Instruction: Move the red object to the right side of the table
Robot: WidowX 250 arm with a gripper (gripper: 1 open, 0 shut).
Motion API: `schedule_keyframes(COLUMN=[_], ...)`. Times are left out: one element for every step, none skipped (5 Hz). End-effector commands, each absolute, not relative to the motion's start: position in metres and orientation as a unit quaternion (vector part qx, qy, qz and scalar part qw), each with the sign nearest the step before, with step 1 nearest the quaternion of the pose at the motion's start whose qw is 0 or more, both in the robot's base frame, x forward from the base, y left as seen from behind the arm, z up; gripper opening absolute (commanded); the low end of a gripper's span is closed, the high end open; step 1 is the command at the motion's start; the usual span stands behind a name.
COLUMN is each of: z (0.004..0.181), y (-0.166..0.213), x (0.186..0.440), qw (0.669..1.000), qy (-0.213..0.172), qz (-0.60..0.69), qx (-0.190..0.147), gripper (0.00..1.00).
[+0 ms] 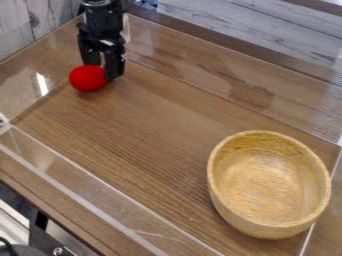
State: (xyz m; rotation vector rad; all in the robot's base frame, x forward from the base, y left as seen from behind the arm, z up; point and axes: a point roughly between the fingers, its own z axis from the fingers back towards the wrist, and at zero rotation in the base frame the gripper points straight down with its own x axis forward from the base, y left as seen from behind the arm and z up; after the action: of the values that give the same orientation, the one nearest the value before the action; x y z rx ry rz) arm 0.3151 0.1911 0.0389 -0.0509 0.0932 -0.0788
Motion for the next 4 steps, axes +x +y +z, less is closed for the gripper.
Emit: schedule_keyframes(z=[0.05, 0.052, 0.055, 0.06], y=[0.201, 0.195, 0.189, 0.189], x=[0.326, 0.322, 0.317, 0.319], qw=[1.0, 0.999, 0.999, 0.998], qy=[0.022, 0.023, 0.024, 0.027], qz=[0.002, 0.01, 0.018, 0.027], qx=[-0.022, -0.032, -0.043, -0.05], gripper=[1.0, 1.0, 1.0, 1.0])
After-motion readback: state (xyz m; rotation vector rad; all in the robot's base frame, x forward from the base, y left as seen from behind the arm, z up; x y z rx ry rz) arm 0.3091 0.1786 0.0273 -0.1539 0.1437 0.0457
